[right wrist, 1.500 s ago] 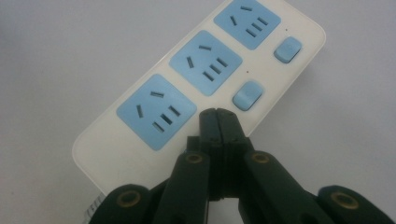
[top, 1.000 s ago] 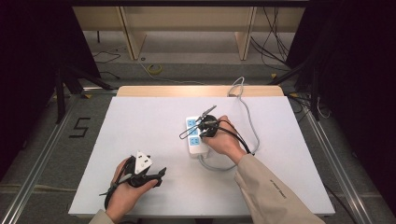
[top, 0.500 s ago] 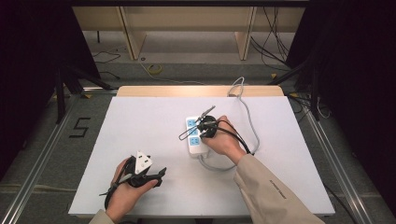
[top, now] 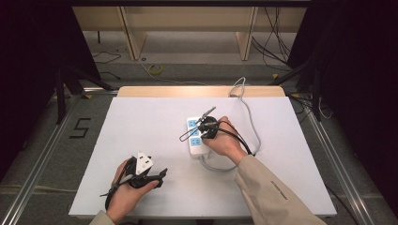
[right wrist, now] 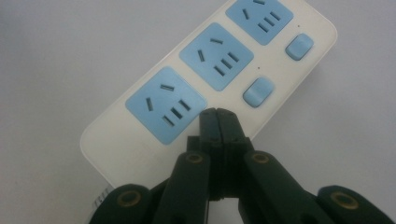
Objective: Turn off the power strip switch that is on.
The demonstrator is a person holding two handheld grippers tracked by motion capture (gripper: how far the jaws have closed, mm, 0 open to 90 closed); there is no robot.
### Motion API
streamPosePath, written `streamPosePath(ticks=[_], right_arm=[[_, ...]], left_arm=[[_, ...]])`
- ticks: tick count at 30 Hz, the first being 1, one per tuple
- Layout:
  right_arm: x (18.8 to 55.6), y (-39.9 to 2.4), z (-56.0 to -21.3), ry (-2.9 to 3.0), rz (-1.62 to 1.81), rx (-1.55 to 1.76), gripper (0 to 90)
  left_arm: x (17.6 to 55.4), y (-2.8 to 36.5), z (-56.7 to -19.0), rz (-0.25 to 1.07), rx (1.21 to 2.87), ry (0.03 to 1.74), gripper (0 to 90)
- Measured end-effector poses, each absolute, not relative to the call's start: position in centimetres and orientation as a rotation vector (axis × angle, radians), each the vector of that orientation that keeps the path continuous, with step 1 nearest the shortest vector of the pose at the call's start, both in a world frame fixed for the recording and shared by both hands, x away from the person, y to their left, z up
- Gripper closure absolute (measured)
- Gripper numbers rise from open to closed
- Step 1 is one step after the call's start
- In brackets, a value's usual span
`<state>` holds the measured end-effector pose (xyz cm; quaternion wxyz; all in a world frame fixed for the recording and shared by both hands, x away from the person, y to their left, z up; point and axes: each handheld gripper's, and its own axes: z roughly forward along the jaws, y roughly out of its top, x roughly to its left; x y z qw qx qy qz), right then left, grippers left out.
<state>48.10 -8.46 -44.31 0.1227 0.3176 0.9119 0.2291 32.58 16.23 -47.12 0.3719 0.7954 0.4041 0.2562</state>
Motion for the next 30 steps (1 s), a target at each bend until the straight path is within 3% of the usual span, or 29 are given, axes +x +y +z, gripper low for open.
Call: streamPosePath(ticks=[30], right_arm=[[47.97, -8.69, -44.16, 2.643, 0.732, 0.927, 90.0]], left_arm=[[32.59, 16.22, -47.18, 0.651, 2.038, 1.038, 27.0]])
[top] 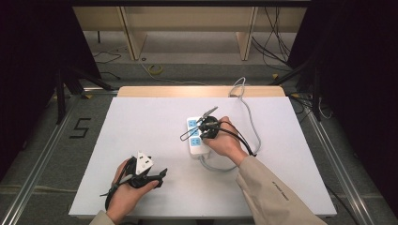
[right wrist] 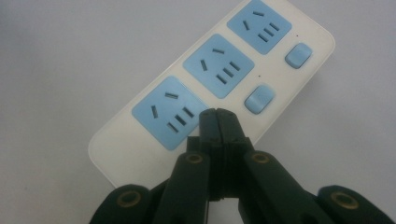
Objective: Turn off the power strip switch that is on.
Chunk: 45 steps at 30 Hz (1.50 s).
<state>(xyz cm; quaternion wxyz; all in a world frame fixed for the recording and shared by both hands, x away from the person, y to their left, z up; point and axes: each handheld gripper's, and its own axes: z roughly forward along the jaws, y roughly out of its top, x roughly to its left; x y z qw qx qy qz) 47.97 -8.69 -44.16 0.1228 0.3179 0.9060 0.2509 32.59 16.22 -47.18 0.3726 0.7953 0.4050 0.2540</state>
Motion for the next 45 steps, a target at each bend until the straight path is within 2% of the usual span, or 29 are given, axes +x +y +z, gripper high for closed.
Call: streamPosePath(ticks=[45], right_arm=[[45.7, -13.0, -43.5, 2.61, 0.832, 0.931, 90.0]], left_arm=[[32.6, 16.3, -47.2, 0.648, 2.04, 1.047, 27.1]])
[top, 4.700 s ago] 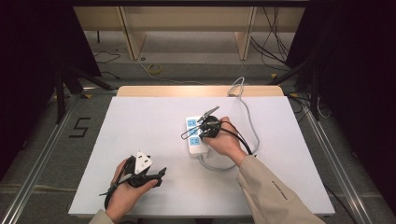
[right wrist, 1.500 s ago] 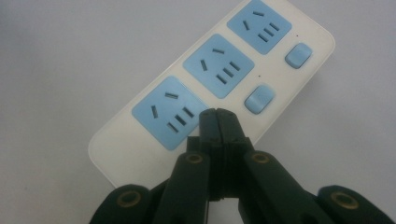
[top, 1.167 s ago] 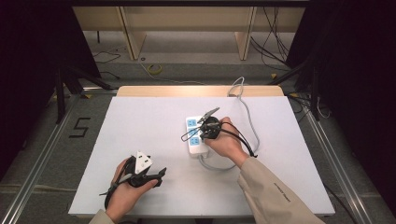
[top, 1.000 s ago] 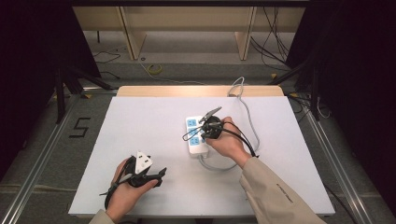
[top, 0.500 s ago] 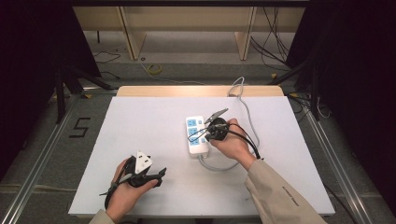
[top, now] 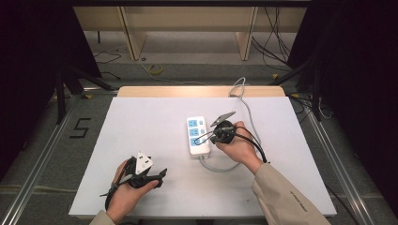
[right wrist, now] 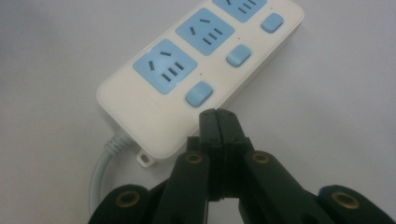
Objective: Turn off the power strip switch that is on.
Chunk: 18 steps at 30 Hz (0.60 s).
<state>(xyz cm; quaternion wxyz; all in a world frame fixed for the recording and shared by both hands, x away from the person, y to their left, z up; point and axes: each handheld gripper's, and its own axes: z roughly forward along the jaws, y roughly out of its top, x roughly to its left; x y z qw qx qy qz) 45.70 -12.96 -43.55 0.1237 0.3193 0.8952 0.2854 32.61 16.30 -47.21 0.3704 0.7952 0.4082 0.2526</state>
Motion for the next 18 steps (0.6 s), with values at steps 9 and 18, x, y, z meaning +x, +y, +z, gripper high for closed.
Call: streamPosePath(ticks=[9, 18], right_arm=[[45.0, -14.2, -43.7, 2.597, 0.852, 0.935, 90.0], [44.2, -15.7, -43.4, 2.579, 0.875, 0.946, 89.6]], left_arm=[[32.6, 16.3, -47.2, 0.647, 2.041, 1.048, 27.2], [32.6, 16.3, -47.2, 0.648, 2.038, 1.051, 27.2]])
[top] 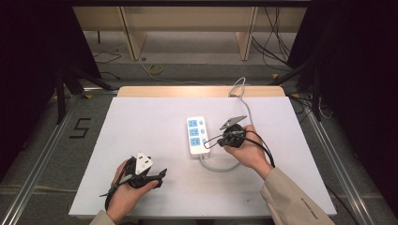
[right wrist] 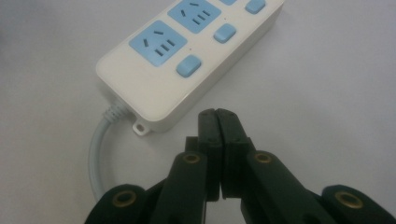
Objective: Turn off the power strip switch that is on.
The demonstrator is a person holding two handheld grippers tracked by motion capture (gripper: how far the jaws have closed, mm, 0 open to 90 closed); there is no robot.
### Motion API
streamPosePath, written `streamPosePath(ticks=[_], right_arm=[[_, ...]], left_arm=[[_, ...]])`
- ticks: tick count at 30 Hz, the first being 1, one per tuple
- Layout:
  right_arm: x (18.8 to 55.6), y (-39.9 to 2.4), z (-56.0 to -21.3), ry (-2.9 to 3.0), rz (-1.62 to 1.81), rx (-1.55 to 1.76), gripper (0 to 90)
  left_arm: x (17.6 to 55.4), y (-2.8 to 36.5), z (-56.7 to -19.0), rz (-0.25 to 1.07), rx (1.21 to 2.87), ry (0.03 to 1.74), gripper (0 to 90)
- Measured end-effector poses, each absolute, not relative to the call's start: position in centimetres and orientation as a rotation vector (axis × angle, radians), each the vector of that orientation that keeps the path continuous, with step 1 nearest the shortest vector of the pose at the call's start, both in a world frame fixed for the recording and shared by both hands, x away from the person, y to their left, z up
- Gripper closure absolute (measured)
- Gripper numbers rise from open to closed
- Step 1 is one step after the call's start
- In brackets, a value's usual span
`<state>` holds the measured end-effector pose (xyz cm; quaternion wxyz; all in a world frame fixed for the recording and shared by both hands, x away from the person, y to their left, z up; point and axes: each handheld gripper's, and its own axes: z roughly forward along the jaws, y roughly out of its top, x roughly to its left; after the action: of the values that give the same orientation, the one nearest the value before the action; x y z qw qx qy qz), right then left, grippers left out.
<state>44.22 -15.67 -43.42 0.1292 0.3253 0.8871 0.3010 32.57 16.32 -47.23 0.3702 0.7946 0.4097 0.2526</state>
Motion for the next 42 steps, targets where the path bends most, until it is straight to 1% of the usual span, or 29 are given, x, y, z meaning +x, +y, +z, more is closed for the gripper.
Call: streamPosePath(ticks=[7, 20, 42], right_arm=[[43.6, -16.9, -43.5, 2.562, 0.894, 0.962, 88.4], [42.4, -19.2, -43.5, 2.54, 0.93, 0.967, 83.3], [39.8, -22.4, -44.1, 2.492, 0.964, 1.006, 66.0]], left_arm=[[32.6, 16.3, -47.2, 0.648, 2.039, 1.051, 27.2], [32.6, 16.3, -47.3, 0.649, 2.033, 1.056, 27.3], [32.6, 16.4, -47.3, 0.648, 2.029, 1.067, 27.5]])
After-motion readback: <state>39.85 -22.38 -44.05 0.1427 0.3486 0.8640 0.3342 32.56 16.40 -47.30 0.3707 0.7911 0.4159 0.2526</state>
